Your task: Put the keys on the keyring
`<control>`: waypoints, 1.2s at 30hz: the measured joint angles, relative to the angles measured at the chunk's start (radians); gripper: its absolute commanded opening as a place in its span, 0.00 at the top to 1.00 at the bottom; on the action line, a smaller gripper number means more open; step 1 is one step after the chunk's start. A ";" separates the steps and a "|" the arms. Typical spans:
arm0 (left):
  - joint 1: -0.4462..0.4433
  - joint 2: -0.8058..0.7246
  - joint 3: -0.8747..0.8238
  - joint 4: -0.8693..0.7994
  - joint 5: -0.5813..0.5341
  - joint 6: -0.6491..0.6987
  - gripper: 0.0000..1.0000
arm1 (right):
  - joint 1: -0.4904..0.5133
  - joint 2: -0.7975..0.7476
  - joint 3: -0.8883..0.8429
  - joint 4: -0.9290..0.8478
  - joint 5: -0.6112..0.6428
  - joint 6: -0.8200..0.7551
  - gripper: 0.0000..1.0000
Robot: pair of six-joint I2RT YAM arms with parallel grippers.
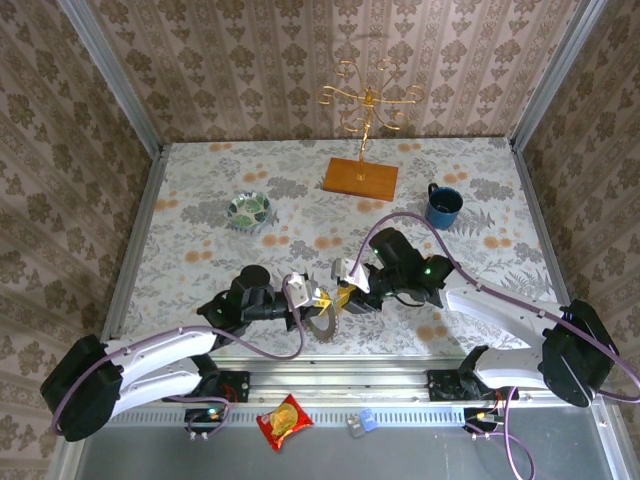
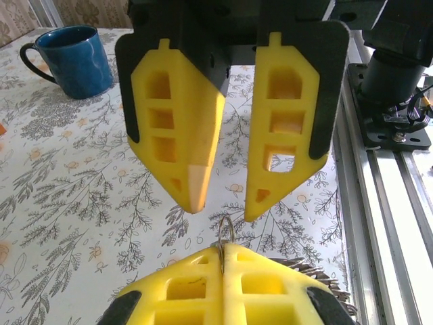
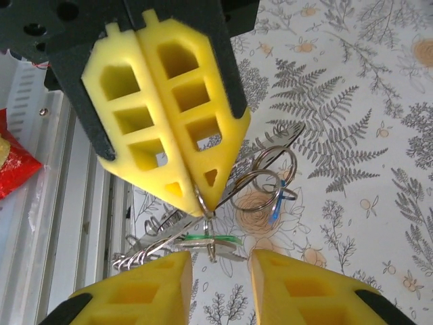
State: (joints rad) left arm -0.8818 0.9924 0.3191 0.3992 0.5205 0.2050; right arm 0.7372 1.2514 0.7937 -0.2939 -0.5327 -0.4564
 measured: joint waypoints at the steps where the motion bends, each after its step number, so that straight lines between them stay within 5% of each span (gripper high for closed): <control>1: 0.000 -0.002 -0.001 0.003 0.000 0.000 1.00 | 0.000 0.003 0.000 0.007 -0.004 0.001 0.69; 5: 0.000 -0.009 -0.004 0.016 0.001 -0.002 1.00 | 0.000 0.025 0.000 0.021 -0.029 0.010 0.74; 10: 0.000 -0.015 -0.005 0.020 0.003 -0.002 1.00 | -0.002 0.036 0.000 0.033 -0.063 0.021 0.99; 36: 0.006 0.063 -0.140 0.487 -0.058 -0.154 1.00 | -0.061 0.072 0.001 0.098 -0.149 0.087 1.00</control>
State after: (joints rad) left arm -0.8753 1.0557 0.1787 0.8864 0.4625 0.0513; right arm 0.6765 1.3239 0.7948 -0.1955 -0.6815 -0.3695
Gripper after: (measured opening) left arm 0.064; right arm 0.063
